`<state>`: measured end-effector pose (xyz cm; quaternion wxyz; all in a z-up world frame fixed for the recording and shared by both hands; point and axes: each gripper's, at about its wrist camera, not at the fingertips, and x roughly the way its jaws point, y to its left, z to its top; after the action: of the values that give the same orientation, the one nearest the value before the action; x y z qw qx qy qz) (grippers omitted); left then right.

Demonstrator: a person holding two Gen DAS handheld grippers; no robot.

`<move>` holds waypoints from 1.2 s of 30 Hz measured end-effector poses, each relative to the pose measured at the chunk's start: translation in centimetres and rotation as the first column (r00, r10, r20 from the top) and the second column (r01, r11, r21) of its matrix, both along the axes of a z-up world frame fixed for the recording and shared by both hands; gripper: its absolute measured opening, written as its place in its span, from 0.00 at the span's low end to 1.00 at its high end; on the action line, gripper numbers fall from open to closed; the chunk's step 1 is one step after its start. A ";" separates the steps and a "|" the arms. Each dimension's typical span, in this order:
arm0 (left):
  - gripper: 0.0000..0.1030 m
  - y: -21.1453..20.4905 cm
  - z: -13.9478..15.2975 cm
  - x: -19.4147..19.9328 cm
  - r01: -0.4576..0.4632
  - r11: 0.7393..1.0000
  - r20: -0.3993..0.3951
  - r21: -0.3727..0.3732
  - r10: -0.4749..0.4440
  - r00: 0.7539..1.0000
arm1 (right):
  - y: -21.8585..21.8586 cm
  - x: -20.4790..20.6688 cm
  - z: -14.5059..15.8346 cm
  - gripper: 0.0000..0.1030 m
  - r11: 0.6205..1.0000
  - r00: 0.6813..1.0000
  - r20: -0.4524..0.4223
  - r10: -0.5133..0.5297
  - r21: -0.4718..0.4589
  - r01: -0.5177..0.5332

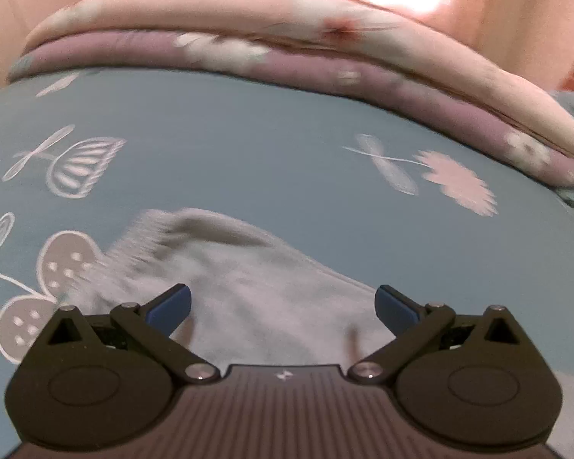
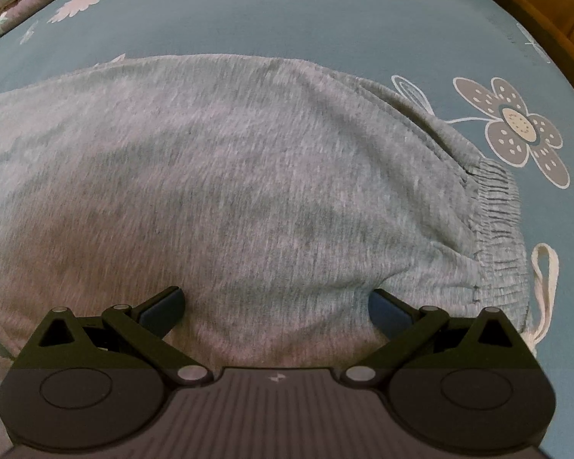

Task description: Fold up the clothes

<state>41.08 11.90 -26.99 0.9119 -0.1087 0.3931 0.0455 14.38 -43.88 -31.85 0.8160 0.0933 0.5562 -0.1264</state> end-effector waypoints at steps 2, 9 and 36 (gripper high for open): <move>0.98 1.4 -1.3 1.3 -0.038 0.999 -0.070 -0.022 0.036 0.997 | 0.0 0.0 0.0 1.00 1.000 1.000 0.001 -0.007 0.001 0.007; 0.98 0.3 1.2 -1.2 0.033 0.998 -0.001 -0.051 -0.033 0.999 | -0.2 0.3 0.0 1.00 1.000 1.000 -0.012 -0.007 0.013 0.007; 0.98 -22.9 5.2 -21.9 0.489 0.844 -0.144 -0.222 -0.524 0.840 | -0.9 -0.9 0.6 1.00 0.999 0.999 0.023 -0.040 0.023 0.039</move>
<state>19.22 -10.96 -21.78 0.8340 -0.0759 0.4993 -0.2222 13.52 -44.78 -31.23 0.8187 0.1148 0.5462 -0.1351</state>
